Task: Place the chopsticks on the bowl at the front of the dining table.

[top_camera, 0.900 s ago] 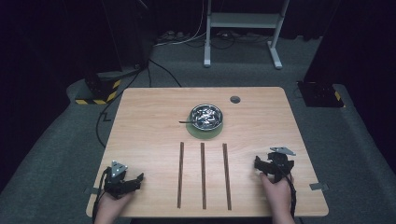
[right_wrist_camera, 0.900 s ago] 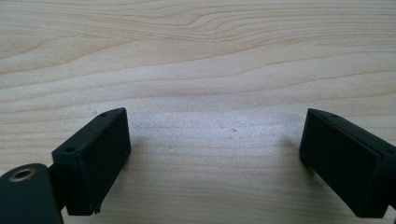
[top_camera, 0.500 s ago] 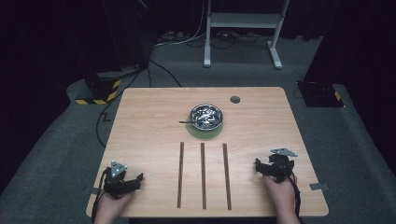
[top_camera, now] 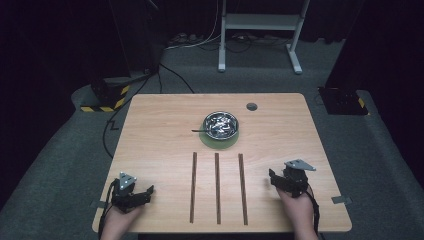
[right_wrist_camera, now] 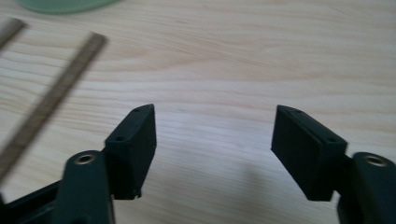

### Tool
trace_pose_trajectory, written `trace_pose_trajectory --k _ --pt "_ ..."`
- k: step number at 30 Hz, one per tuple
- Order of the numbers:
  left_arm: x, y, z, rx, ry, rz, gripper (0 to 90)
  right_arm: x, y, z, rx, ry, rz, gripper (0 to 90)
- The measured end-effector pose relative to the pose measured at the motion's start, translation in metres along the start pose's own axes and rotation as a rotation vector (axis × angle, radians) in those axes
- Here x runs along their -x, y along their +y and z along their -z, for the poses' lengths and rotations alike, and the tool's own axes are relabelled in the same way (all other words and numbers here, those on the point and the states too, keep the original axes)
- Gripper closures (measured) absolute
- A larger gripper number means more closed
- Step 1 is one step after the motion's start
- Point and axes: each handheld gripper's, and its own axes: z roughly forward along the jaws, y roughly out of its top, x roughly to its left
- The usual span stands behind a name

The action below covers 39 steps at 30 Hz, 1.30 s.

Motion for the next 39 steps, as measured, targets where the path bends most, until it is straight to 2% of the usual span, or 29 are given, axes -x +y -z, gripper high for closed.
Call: trace_pose_trajectory --k 1,2,4,6,7,11,14,17,20,28,39 --pt "0.0 0.0 0.0 0.0 0.0 0.0 17.0 -0.011 0.001 0.002 -0.003 0.032 0.003 36.4" --pt "0.0 0.0 0.0 0.0 0.0 0.0 17.0 -0.011 0.001 0.002 -0.003 0.032 0.003 36.4" --pt "0.0 0.0 0.0 0.0 0.0 0.0 17.0 -0.026 0.002 0.001 -0.015 0.085 -0.001 40.4" --pt "0.0 0.0 0.0 0.0 0.0 0.0 17.0 -0.031 0.002 -0.001 -0.023 0.099 0.001 41.4" --pt "0.0 0.0 0.0 0.0 -0.001 0.001 17.0 -0.041 0.001 -0.003 -0.037 0.127 0.012 42.1" --pt "0.0 0.0 0.0 0.003 -0.001 0.005 17.0 -0.06 -0.001 -0.005 -0.048 0.15 0.048 43.3" --pt "0.0 0.0 0.0 0.0 -0.001 0.001 17.0 -0.065 -0.002 -0.006 -0.047 0.154 0.068 45.1" --pt "0.0 0.0 0.0 0.0 -0.001 0.001 17.0 -0.07 -0.002 -0.006 -0.053 0.179 0.065 54.4" --pt "0.0 0.0 0.0 0.0 -0.001 0.001 17.0 -0.073 -0.003 -0.007 -0.056 0.193 0.066 57.8" --pt "0.0 0.0 0.0 0.0 -0.001 0.001 17.0 -0.08 -0.005 -0.01 -0.074 0.186 0.087 60.0" --pt "0.0 0.0 0.0 0.0 -0.001 0.001 17.0 -0.08 -0.007 -0.011 -0.081 0.181 0.093 62.1"
